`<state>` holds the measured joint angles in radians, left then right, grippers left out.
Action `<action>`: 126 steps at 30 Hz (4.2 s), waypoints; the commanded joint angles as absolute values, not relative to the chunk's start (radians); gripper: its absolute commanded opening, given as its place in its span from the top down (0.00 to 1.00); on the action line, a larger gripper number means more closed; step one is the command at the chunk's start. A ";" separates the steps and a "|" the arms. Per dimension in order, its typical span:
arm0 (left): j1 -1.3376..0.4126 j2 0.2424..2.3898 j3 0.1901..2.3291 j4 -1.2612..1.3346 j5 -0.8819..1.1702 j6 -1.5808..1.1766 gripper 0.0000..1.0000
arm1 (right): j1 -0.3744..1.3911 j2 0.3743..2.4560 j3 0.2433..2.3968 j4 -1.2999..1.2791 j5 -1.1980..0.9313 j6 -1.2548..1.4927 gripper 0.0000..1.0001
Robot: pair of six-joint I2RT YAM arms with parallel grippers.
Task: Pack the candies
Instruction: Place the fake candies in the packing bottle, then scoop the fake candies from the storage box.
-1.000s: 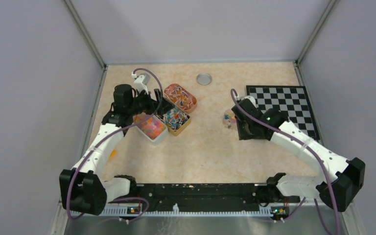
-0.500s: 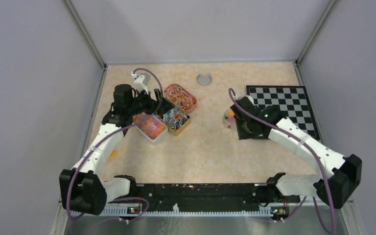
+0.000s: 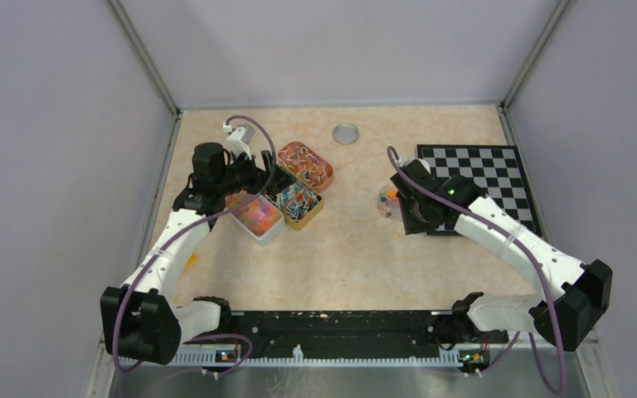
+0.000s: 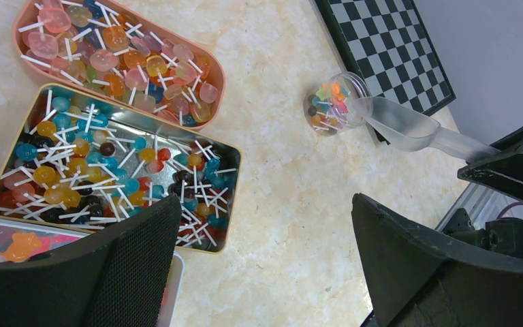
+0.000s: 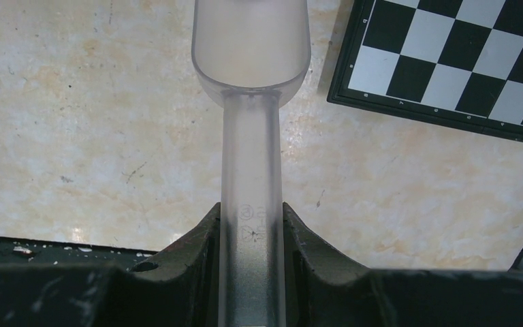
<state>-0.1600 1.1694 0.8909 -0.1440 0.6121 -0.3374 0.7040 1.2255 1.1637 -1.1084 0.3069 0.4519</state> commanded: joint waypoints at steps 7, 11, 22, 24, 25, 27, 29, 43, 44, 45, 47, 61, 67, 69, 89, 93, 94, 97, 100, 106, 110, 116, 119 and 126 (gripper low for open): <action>-0.166 1.156 0.892 -0.133 0.611 -0.319 0.01 | 0.690 1.228 1.220 -1.126 0.302 0.425 1.00; -0.166 1.154 0.891 -0.133 0.609 -0.319 0.01 | 0.689 1.227 1.210 -1.122 0.293 0.422 1.00; -0.166 1.152 0.895 -0.150 0.584 -0.304 0.01 | 0.687 1.209 1.294 -1.149 0.336 0.400 1.00; -0.166 1.150 0.897 -0.153 0.580 -0.302 0.01 | 0.687 1.196 1.307 -1.154 0.346 0.378 1.00; -0.166 1.149 0.897 -0.154 0.577 -0.302 0.01 | 0.687 1.188 1.310 -1.154 0.348 0.367 1.00; -0.166 1.145 0.897 -0.155 0.569 -0.300 0.01 | 0.687 1.169 1.312 -1.140 0.337 0.338 1.00; -0.166 1.144 0.899 -0.162 0.558 -0.294 0.01 | 0.687 1.146 1.308 -1.111 0.305 0.306 1.00; -0.166 1.050 0.900 -0.253 0.043 -0.361 0.01 | 0.730 1.105 1.224 -0.824 0.098 0.300 1.00; -0.165 1.051 0.888 -0.257 -0.056 -0.383 0.01 | 0.741 1.116 1.234 -0.806 0.096 0.303 1.00; -0.164 1.054 0.874 -0.256 -0.087 -0.395 0.01 | 0.753 1.128 1.246 -0.789 0.095 0.304 1.00; -0.164 1.067 0.869 -0.304 -0.135 -0.424 0.01 | 0.791 1.159 1.273 -0.761 0.093 0.300 1.00; 0.115 1.135 0.839 -0.329 -0.119 -0.759 0.24 | 0.970 1.533 1.585 -0.777 0.020 0.232 1.00; 0.253 1.331 0.895 -0.368 0.029 -0.880 0.37 | 1.014 1.732 1.842 -0.917 0.003 0.211 1.00; 0.266 1.358 0.928 -0.386 -0.007 -0.861 0.40 | 1.028 1.789 1.919 -0.961 0.003 0.208 1.00; 0.372 1.452 0.881 -0.252 0.154 -0.845 0.46 | 1.103 2.208 2.423 -1.238 0.067 0.219 1.00; 0.376 1.454 0.860 -0.226 0.185 -0.849 0.46 | 1.108 2.217 2.402 -1.215 0.076 0.215 1.00; 0.378 1.457 0.859 -0.226 0.189 -0.848 0.46 | 1.109 2.222 2.405 -1.210 0.079 0.215 1.00; 0.381 1.465 0.859 -0.221 0.201 -0.848 0.46 | 1.114 2.244 2.411 -1.197 0.082 0.212 1.00; 0.382 1.470 0.852 -0.214 0.216 -0.845 0.47 | 1.121 2.265 2.413 -1.184 0.103 0.207 1.00; 0.384 1.486 0.843 -0.196 0.248 -0.844 0.50 | 1.124 2.311 2.434 -1.176 0.122 0.203 1.00; 0.384 1.495 0.836 -0.190 0.263 -0.844 0.52 | 1.127 2.330 2.433 -1.159 0.130 0.203 1.00; 0.384 1.497 0.827 -0.175 0.282 -0.847 0.55 | 1.128 2.359 2.444 -1.126 0.144 0.194 1.00; 0.384 1.500 0.824 -0.169 0.292 -0.848 0.55 | 1.128 2.379 2.464 -1.108 0.151 0.189 1.00; 0.387 1.512 0.820 -0.162 0.315 -0.847 0.56 | 1.127 2.418 2.472 -1.080 0.165 0.191 1.00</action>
<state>0.3782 1.4982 0.8299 -0.2035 0.2901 -0.8436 1.1126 2.3840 2.4248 -1.1210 0.1379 0.2005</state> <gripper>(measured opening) 0.439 0.285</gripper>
